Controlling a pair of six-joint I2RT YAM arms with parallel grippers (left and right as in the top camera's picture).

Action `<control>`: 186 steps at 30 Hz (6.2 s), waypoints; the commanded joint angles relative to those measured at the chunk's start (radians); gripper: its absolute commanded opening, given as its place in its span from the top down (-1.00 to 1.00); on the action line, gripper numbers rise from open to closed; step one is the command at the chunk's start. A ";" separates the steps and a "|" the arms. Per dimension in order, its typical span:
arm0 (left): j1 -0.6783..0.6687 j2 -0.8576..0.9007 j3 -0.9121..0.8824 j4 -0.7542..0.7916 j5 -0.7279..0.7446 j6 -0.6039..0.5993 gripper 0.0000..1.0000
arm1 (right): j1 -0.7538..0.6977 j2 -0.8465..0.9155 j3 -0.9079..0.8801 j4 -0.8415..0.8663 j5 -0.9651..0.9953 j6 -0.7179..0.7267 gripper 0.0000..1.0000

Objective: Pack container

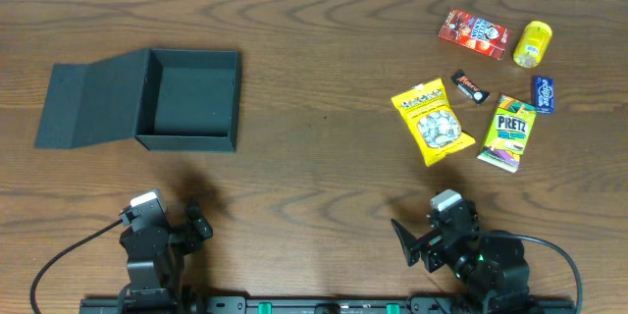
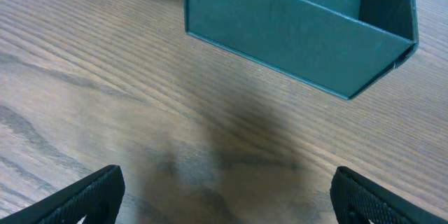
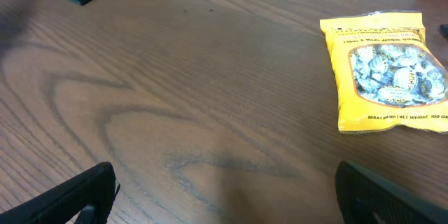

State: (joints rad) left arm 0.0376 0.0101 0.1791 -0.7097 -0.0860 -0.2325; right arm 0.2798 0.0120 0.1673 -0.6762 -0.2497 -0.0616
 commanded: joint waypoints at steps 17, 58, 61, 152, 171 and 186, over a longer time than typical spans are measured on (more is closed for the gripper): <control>0.003 -0.005 -0.014 -0.023 -0.014 -0.003 -0.90 | 0.008 -0.007 -0.004 0.002 0.007 0.009 -0.98; 0.003 -0.005 -0.014 -0.017 -0.014 -0.003 -0.90 | 0.008 -0.007 -0.004 0.002 0.007 0.009 -0.98; 0.003 -0.005 -0.014 -0.002 0.019 -0.070 -0.90 | 0.008 -0.007 -0.004 0.002 0.007 0.009 -0.98; -0.297 1.754 0.936 0.359 0.167 0.461 0.89 | 0.008 -0.007 -0.004 0.002 0.007 0.009 -0.98; -0.719 1.754 0.936 0.297 0.180 1.182 0.89 | 0.008 -0.007 -0.004 0.002 0.007 0.009 -0.98; -0.726 1.699 0.942 0.295 -0.029 1.021 0.04 | 0.008 -0.007 -0.004 0.002 0.007 0.009 -0.99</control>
State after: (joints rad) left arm -0.6849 1.7519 1.0996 -0.4129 -0.0696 0.8917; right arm 0.2798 0.0109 0.1669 -0.6754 -0.2459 -0.0616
